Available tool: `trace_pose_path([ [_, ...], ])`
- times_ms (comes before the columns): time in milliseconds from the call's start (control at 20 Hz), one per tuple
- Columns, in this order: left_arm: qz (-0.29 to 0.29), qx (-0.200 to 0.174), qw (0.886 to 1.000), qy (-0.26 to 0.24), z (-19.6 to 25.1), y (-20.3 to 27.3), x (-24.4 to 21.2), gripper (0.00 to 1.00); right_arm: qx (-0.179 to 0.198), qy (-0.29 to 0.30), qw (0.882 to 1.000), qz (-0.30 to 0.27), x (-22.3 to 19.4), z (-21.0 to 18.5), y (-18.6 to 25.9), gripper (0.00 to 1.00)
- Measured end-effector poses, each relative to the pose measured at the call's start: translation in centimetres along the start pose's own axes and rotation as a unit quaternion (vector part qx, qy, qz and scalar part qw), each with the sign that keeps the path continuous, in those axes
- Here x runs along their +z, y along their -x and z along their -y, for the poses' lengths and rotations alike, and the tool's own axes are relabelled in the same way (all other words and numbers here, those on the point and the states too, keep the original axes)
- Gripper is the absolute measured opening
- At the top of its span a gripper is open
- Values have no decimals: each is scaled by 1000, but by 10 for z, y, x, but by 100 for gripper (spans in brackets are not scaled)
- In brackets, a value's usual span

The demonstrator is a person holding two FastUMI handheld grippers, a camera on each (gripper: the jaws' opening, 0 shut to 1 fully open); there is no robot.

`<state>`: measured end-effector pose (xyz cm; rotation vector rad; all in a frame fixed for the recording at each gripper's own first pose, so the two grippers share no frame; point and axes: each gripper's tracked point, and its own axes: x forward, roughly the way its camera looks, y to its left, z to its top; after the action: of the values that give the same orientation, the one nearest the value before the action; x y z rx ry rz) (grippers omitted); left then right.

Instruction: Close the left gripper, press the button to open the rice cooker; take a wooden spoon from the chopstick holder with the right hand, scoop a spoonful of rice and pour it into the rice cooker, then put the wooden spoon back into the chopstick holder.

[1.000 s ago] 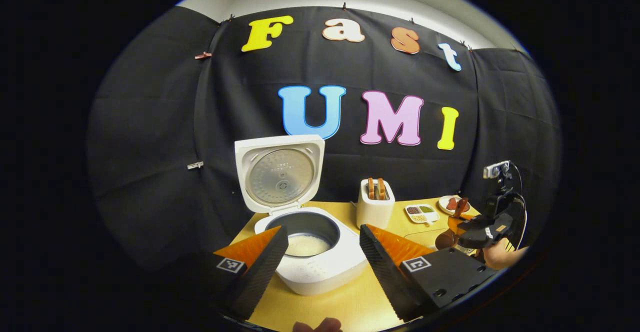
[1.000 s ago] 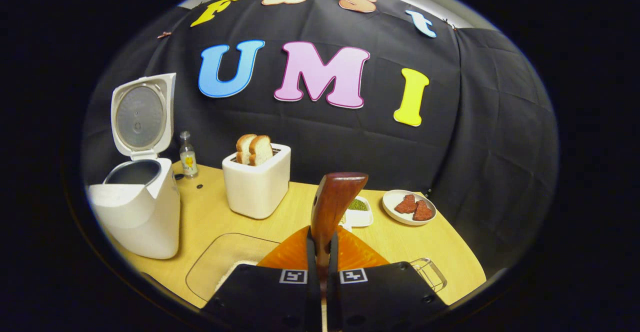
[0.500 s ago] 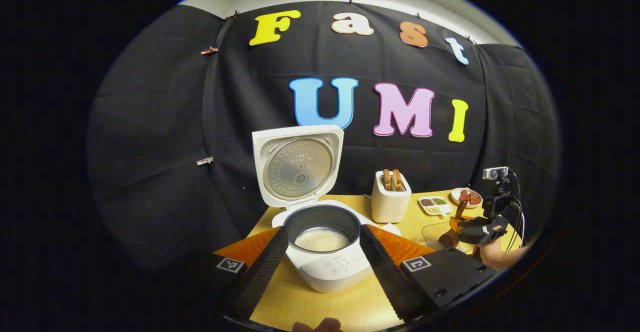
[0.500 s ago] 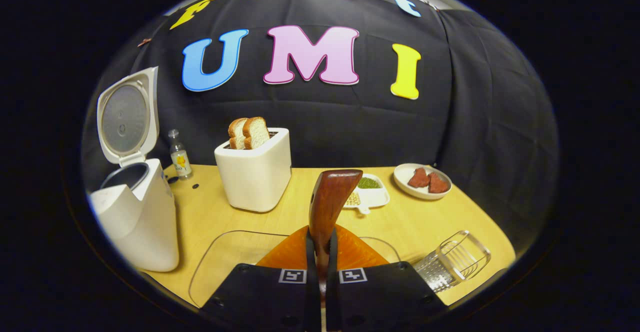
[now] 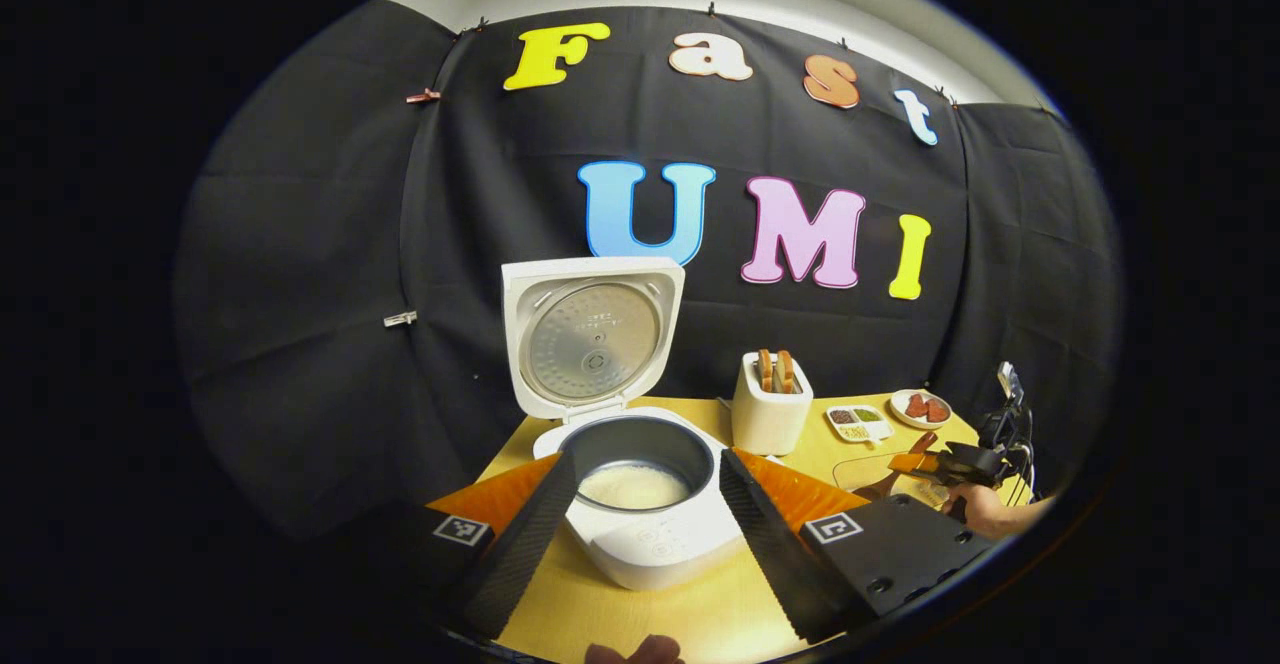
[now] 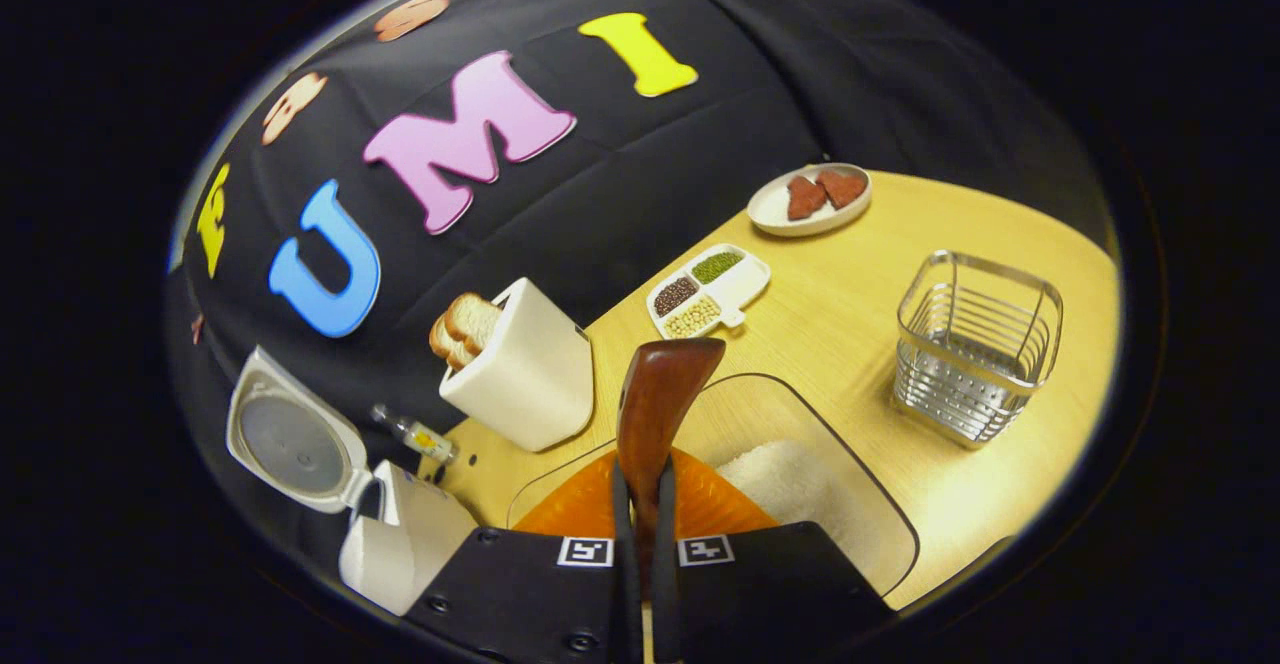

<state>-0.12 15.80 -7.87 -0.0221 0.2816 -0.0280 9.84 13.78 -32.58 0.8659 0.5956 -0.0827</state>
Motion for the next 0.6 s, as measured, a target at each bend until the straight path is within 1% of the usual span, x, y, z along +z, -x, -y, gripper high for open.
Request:
trace_pose_path([
  [100,2,-3,1000,-1,1,4,0,99,9,-39,999,14,18,0,4,9],
  [200,6,-5,1000,-4,3,5,2,99,18,-61,998,18,31,2,13,8],
  [350,10,-8,1000,-4,6,8,4,98,19,-96,995,19,47,10,23,9],
  [450,12,-8,1000,-4,6,8,4,99,12,-116,993,12,52,19,29,9],
  [600,18,-10,1000,-2,8,10,6,98,24,-152,988,6,60,19,41,9],
])
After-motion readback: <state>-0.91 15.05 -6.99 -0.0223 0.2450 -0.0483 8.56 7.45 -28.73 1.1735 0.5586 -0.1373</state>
